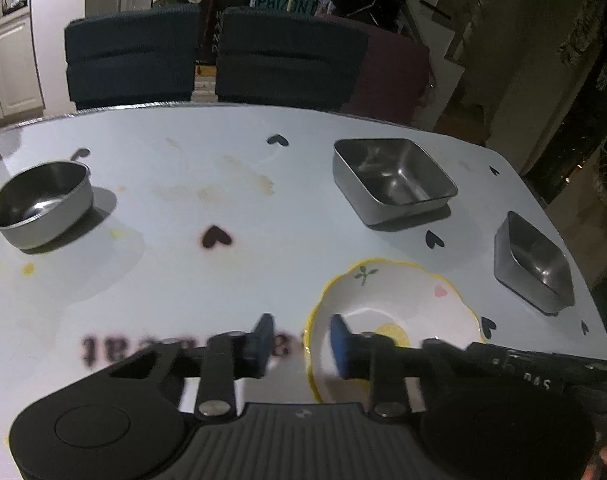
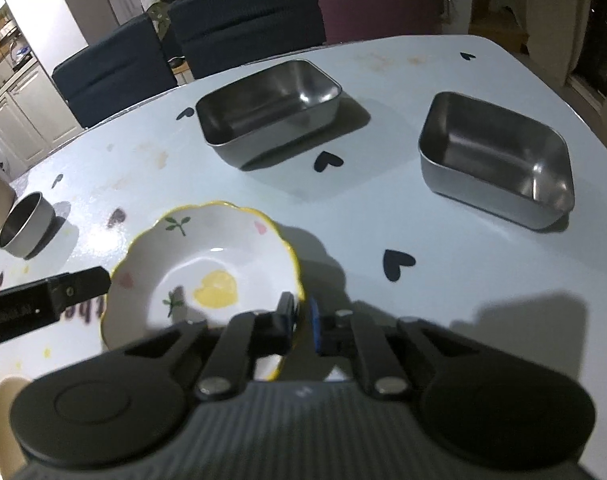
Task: Organize plates and bowls
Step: 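Close both grippers on the lemon dish rim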
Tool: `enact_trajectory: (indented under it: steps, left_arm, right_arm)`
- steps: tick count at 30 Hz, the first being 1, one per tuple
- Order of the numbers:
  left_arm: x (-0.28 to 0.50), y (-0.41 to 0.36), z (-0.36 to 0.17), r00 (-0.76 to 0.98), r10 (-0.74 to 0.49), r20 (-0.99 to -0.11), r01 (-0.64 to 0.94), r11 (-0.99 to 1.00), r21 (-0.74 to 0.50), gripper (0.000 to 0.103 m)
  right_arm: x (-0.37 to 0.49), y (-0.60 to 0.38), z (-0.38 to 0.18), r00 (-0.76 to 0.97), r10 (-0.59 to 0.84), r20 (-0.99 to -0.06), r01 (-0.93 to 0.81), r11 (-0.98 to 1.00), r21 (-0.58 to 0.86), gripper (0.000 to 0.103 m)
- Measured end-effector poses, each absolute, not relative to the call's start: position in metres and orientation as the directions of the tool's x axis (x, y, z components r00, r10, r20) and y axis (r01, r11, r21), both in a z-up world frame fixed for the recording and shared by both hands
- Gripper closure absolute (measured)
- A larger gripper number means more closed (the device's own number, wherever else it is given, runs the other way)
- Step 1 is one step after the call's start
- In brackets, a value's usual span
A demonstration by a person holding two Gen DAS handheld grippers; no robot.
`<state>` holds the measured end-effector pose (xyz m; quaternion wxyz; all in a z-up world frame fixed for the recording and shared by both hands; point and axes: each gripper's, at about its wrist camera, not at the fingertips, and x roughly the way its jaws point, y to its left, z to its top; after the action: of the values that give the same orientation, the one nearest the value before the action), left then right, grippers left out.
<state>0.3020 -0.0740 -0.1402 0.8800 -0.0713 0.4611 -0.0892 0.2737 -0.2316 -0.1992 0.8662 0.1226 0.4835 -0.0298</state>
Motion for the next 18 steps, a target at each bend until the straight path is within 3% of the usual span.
enact_trajectory:
  steps: [11,14,18]
  left_arm:
    - [0.308,-0.087,-0.153,0.5,-0.221,-0.837,0.123,0.975,-0.184,0.085]
    - [0.309,-0.09,-0.158,0.486,-0.198,-0.851,0.125,0.98,-0.156,0.093]
    - [0.312,-0.089,-0.162,0.482,-0.195,-0.854,0.113,0.981,-0.16,0.094]
  right_arm:
    - [0.28,-0.225,-0.204,0.493,0.053,-0.868,0.165,0.974,0.153,0.092]
    - [0.281,-0.225,-0.205,0.485,0.058,-0.873,0.16,0.975,0.153,0.092]
    - [0.282,-0.226,-0.209,0.476,0.071,-0.876,0.157,0.974,0.164,0.091]
